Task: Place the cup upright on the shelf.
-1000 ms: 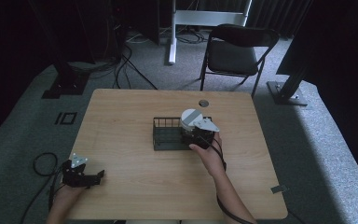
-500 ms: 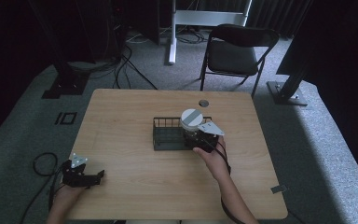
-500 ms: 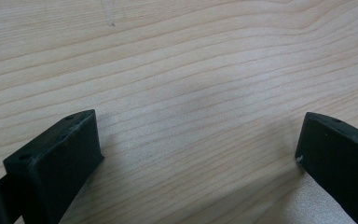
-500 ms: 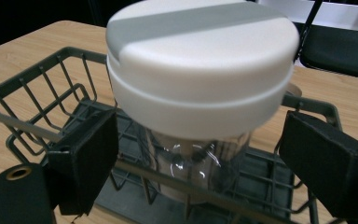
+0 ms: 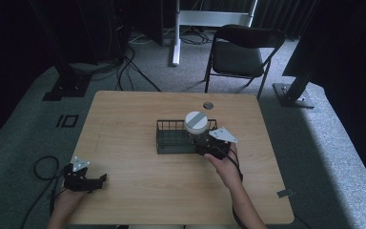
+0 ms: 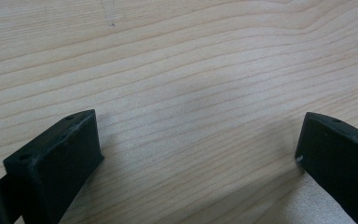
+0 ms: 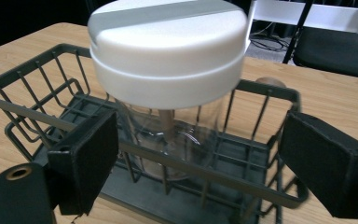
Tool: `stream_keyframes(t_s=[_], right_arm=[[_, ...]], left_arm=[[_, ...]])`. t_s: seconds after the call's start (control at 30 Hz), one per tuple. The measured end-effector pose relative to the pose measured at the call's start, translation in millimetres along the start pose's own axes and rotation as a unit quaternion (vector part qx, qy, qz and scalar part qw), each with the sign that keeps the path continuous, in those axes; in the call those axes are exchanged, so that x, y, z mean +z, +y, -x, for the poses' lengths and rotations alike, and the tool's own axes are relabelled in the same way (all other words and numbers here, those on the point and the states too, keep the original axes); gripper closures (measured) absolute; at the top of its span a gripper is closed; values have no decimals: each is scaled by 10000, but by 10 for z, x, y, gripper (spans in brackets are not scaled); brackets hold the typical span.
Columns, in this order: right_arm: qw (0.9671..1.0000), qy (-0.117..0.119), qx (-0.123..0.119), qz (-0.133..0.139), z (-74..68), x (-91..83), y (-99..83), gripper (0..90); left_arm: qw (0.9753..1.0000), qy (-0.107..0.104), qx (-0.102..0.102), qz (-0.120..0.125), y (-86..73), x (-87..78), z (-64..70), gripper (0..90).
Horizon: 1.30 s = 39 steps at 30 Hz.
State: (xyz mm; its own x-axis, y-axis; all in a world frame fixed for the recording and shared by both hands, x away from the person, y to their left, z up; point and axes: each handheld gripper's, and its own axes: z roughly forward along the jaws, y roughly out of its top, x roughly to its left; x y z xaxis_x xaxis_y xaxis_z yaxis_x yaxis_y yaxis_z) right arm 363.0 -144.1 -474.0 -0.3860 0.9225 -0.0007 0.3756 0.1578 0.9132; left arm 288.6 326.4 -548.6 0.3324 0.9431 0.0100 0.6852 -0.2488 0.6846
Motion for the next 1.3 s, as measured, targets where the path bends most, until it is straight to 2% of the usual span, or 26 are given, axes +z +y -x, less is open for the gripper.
stream_keyframes(t_s=[0.4,0.77,1.3], right_arm=[[9999,-61,106,28,167,-141,-93,119],[9997,-151,203,-42,337,-281,-284,119],[9984,-321,394,-232,575,-290,-522,120]], left_arm=[[10000,0,0,1,0,0,0,2],[10000,1,0,1,0,0,0,2],[10000,0,-1,1,0,0,0,2]])
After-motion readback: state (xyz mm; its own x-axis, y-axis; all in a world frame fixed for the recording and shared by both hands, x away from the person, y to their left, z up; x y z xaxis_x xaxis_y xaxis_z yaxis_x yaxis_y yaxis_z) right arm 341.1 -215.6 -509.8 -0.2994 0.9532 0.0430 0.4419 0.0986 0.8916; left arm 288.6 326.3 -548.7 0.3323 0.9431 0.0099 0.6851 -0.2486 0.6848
